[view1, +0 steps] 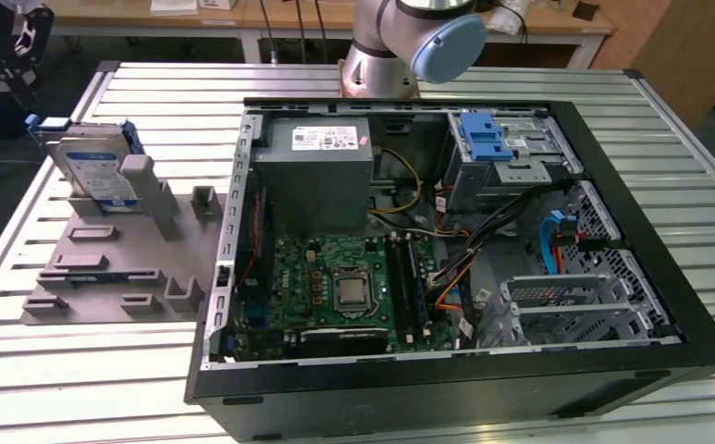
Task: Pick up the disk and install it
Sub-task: 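Pick up the disk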
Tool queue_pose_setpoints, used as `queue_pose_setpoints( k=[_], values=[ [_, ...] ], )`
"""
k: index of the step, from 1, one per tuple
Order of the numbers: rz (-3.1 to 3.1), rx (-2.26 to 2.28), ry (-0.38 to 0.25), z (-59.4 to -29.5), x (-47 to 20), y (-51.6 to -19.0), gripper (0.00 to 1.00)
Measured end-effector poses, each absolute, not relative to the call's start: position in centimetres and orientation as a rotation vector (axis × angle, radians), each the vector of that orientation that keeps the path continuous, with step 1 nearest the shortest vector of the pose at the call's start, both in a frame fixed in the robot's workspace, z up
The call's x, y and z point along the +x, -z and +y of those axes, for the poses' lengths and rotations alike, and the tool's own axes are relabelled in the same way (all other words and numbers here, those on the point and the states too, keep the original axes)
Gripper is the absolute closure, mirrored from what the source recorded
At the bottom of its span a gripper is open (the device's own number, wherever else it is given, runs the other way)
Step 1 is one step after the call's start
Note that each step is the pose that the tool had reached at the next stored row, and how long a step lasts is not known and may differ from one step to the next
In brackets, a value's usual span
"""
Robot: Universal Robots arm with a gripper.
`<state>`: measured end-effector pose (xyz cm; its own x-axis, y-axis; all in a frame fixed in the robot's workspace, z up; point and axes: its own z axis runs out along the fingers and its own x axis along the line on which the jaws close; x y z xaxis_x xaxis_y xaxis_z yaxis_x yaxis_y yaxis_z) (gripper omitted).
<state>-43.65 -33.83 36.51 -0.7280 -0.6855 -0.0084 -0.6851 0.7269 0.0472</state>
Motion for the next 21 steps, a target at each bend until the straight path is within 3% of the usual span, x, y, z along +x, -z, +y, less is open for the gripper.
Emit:
queue_pose_setpoints(
  k=[21],
  values=[
    [-2.632,1.681,0.069,-33.83,-43.65,-36.18,0.89]
  ],
)
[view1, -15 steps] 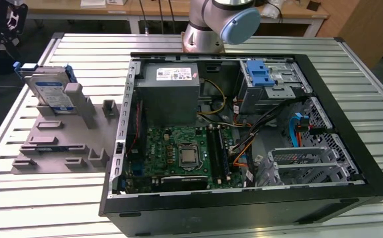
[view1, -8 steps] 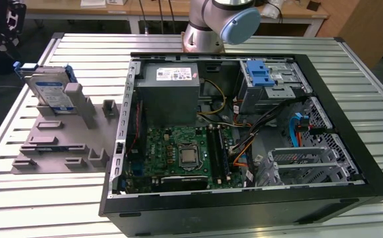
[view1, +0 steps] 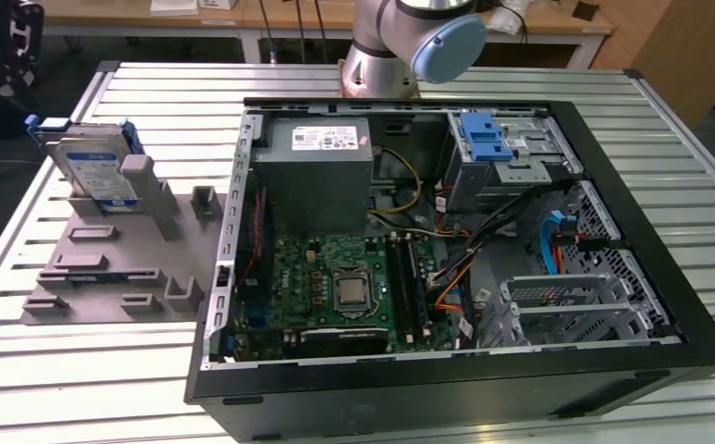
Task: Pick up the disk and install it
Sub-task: 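Pick up the disk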
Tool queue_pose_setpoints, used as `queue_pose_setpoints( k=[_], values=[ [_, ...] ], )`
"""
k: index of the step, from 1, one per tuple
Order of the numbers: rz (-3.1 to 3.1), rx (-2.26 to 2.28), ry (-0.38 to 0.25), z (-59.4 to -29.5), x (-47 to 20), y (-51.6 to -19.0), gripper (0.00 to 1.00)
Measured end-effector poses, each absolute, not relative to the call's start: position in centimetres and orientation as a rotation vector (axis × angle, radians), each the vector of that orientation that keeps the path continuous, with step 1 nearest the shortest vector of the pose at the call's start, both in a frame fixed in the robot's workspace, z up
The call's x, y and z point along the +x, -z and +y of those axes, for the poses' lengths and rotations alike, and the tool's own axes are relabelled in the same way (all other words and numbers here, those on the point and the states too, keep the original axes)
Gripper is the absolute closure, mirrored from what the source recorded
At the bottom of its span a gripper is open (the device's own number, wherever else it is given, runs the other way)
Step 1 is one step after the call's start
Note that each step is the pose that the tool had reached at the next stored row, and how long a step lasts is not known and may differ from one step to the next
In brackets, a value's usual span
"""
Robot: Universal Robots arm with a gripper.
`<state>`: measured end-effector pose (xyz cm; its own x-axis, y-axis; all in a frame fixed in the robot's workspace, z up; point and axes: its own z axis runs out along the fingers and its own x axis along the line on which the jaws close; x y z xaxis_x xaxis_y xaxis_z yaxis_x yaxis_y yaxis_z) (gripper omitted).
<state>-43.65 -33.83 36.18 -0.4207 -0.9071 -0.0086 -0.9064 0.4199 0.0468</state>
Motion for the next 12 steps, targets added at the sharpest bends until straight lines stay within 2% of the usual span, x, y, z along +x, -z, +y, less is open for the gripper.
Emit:
queue_pose_setpoints(
  k=[12],
  values=[
    [-2.583,1.785,0.056,-33.69,-43.65,-36.00,0.89]
  ],
)
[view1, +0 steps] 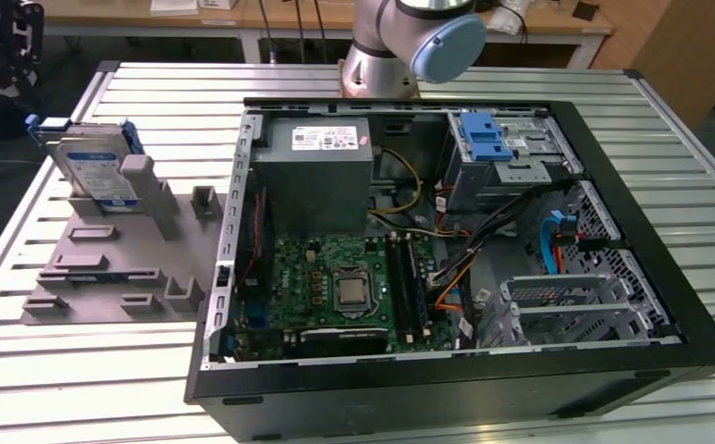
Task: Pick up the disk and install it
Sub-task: 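Pick up the disk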
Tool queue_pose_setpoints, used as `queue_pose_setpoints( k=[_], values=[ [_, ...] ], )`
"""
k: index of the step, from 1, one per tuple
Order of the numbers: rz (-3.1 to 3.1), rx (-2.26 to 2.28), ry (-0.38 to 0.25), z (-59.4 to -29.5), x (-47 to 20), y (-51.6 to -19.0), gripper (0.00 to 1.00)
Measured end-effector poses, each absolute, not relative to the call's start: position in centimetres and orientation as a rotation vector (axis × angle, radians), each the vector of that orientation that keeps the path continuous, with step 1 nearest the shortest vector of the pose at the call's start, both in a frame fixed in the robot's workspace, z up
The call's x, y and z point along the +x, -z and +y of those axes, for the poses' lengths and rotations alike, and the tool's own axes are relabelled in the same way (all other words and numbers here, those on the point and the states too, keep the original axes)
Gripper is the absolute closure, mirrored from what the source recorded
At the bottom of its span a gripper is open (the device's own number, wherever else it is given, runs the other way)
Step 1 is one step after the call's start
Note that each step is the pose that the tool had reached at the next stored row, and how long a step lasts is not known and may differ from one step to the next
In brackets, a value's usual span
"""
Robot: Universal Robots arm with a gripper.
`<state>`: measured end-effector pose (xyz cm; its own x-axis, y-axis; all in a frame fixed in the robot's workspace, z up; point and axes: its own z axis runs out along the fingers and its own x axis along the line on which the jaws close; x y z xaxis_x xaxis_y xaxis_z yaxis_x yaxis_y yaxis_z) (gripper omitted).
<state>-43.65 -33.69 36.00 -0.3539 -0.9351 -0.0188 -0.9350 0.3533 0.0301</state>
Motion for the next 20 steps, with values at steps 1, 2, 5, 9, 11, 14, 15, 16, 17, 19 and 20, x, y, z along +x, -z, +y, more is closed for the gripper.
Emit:
queue_pose_setpoints(
  k=[1,2,5,9,11,14,15,16,17,19,20],
  values=[
    [-2.583,1.785,0.055,-33.7,-43.7,-36.0,0.89],
    [-2.528,1.862,0.054,-33.7,-43.7,-35.9,0.71],
    [-2.481,1.926,0.051,-33.7,-43.7,-35.6,0.53],
    [-2.473,1.934,0.043,-33.6,-43.7,-35.0,0.41],
    [-2.463,1.948,0.042,-33.5,-43.6,-34.6,0.41],
    [-2.410,2.013,0.042,-33.5,-43.6,-34.2,0.41],
    [-2.392,2.034,0.041,-33.5,-43.6,-34.0,0.41],
    [-2.381,2.046,0.041,-33.5,-43.6,-33.9,0.41],
    [-2.378,2.049,0.041,-33.4,-43.6,-33.9,0.41],
    [-2.378,2.049,0.041,-33.3,-43.6,-33.8,0.41],
    [-2.378,2.049,0.041,-33.3,-43.6,-33.8,0.41]
  ],
)
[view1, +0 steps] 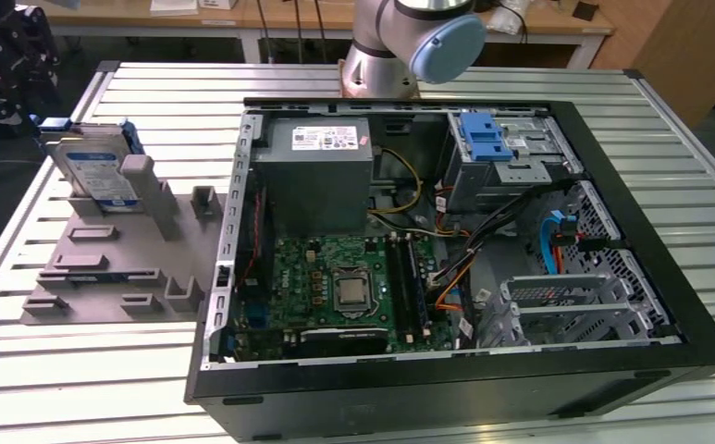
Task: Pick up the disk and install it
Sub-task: 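Pick up the disk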
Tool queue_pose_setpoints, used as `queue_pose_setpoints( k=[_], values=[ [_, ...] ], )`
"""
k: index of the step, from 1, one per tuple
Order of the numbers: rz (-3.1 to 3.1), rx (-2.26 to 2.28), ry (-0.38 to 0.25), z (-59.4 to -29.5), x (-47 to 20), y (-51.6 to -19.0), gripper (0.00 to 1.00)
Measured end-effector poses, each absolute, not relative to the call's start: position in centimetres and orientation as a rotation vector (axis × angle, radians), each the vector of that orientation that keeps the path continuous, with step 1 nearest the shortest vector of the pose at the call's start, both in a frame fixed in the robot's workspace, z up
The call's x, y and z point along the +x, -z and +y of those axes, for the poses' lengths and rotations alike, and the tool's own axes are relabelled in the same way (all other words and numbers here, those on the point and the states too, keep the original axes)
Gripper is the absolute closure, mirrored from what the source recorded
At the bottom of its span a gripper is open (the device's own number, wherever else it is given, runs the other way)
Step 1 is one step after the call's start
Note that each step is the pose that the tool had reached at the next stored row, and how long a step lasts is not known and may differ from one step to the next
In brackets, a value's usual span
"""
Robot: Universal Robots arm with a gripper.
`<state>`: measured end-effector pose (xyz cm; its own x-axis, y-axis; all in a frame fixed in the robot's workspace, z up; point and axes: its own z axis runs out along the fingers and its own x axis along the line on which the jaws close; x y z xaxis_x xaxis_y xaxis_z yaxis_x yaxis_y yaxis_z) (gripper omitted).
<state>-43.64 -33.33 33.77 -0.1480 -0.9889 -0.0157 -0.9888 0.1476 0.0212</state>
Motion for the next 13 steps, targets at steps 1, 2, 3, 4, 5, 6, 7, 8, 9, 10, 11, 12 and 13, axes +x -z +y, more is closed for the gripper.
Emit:
queue_pose_setpoints(
  k=[1,2,3,4,5,6,7,8,9,10,11,12,13],
  values=[
    [-2.378,2.049,0.041,-33.33,-43.64,-33.77,0.41],
    [-2.378,2.049,0.041,-33.32,-43.64,-33.77,0.41],
    [-2.378,2.049,0.041,-33.32,-43.64,-33.77,0.41],
    [-2.378,2.049,0.041,-33.32,-43.64,-33.77,0.41],
    [-2.378,2.049,0.041,-33.29,-43.64,-33.75,0.41],
    [-2.378,2.049,0.041,-33.21,-43.64,-33.75,0.41],
    [-2.378,2.049,0.041,-33.11,-43.64,-33.72,0.41],
    [-2.378,2.049,0.041,-33.03,-43.64,-33.65,0.41],
    [-2.378,2.049,0.041,-32.92,-43.64,-33.57,0.41],
    [-2.378,2.049,0.041,-32.80,-43.64,-33.48,0.41],
    [-2.378,2.049,0.041,-32.73,-43.64,-33.35,0.41],
    [-2.378,2.049,0.041,-32.70,-43.64,-33.22,0.41],
    [-2.377,2.051,0.041,-32.69,-43.63,-33.11,0.41]
  ],
)
